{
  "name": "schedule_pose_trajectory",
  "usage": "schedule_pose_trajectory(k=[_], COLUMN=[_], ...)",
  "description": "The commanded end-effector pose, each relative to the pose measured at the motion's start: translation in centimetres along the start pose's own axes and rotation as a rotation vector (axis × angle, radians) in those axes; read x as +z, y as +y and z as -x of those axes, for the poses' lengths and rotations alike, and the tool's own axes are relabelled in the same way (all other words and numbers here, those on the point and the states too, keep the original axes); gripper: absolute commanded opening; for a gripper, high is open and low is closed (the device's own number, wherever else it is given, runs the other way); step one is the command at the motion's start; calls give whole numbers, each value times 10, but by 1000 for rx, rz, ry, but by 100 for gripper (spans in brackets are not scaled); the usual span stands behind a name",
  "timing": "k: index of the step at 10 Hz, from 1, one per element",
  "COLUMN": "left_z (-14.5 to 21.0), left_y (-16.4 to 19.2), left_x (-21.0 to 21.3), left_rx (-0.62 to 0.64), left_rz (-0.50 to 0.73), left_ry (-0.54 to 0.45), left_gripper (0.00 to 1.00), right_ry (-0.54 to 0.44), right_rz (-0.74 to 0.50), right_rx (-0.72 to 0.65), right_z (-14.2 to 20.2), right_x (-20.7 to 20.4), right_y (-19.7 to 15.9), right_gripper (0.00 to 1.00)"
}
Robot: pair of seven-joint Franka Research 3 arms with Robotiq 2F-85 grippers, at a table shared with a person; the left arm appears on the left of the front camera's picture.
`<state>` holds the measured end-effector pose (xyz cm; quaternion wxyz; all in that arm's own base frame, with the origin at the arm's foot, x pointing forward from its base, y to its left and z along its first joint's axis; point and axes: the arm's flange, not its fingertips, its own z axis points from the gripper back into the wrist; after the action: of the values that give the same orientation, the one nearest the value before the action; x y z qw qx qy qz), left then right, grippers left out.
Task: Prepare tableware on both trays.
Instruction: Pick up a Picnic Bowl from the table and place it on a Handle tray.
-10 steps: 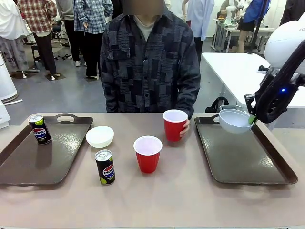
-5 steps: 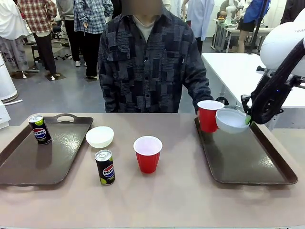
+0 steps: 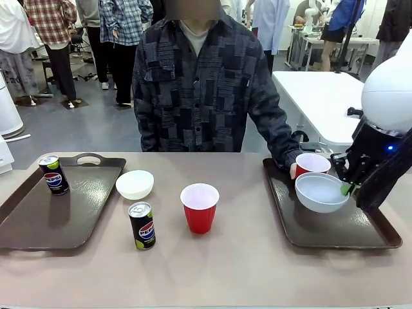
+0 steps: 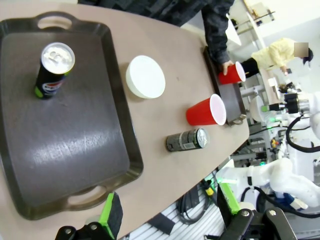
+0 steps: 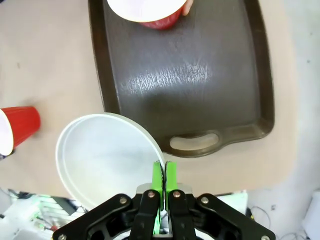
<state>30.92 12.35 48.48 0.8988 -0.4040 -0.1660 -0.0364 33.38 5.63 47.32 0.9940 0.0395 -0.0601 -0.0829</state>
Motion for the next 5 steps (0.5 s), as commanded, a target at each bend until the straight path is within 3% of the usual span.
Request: schedule_pose_trajectory(k=[1, 5], left_z=[0, 0], left_y=[0, 0], left_x=[1, 1], left_rx=[-1, -1], left_rz=[9, 9], left_ry=[-4, -4], left_gripper=[100, 100], right_ry=[14, -4], right_rz=[2, -9], right_rx=[-25, -36], right_z=[-4, -42], right_x=[-11, -38], right_y=[-11, -2], right_gripper=[4, 4])
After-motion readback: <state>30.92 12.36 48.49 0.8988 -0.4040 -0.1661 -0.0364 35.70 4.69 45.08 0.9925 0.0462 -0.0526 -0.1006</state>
